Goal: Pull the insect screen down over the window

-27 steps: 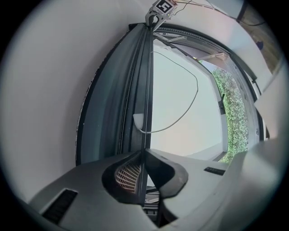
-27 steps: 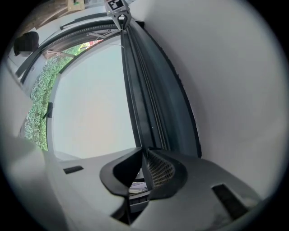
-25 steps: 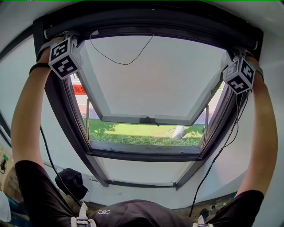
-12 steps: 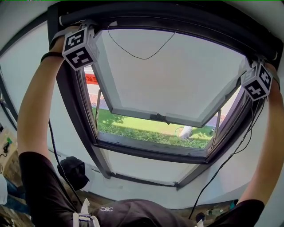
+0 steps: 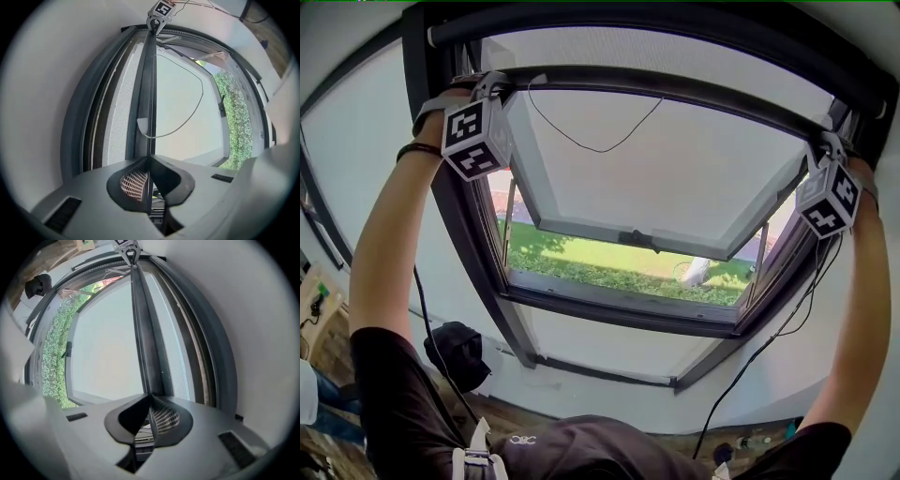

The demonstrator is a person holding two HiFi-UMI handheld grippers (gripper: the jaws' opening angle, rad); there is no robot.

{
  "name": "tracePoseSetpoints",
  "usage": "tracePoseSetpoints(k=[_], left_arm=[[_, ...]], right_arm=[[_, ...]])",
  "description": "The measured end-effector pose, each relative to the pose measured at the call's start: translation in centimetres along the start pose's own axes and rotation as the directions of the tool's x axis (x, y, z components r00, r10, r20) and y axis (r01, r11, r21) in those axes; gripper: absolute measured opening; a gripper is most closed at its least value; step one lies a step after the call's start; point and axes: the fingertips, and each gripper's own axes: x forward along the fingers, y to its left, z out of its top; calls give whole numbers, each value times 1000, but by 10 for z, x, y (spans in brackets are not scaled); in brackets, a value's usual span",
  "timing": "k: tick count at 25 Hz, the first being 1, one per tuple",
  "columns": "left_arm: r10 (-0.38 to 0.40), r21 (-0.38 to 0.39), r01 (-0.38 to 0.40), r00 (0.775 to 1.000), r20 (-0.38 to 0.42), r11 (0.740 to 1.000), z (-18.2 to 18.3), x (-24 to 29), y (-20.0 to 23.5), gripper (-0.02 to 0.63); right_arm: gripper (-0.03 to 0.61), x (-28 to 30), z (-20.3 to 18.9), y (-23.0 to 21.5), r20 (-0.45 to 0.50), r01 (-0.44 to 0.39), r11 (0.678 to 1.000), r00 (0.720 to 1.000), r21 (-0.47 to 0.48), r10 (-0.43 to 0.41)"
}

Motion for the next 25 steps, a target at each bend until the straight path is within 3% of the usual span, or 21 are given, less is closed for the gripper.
tracePoseSetpoints(k=[11,14,19,25], left_arm=[[-123,58,125,992,-37,991,-5,-3,-116,15],[-113,89,117,992,-55,989,-5,-6,-142,15],[-130,57,133,991,-43,989,0,-13,-169,15],[-226,74,229,973,-37,971,-9,-13,-228,15]], right_arm=[[28,-8,-21,109,-16,-148,987,989,-63,147],[28,-13,-26,134,-17,-141,989,990,-42,141],[31,-12,-38,162,-47,-152,988,987,-34,150],[29,-19,-50,221,-70,-285,957,957,-55,281]])
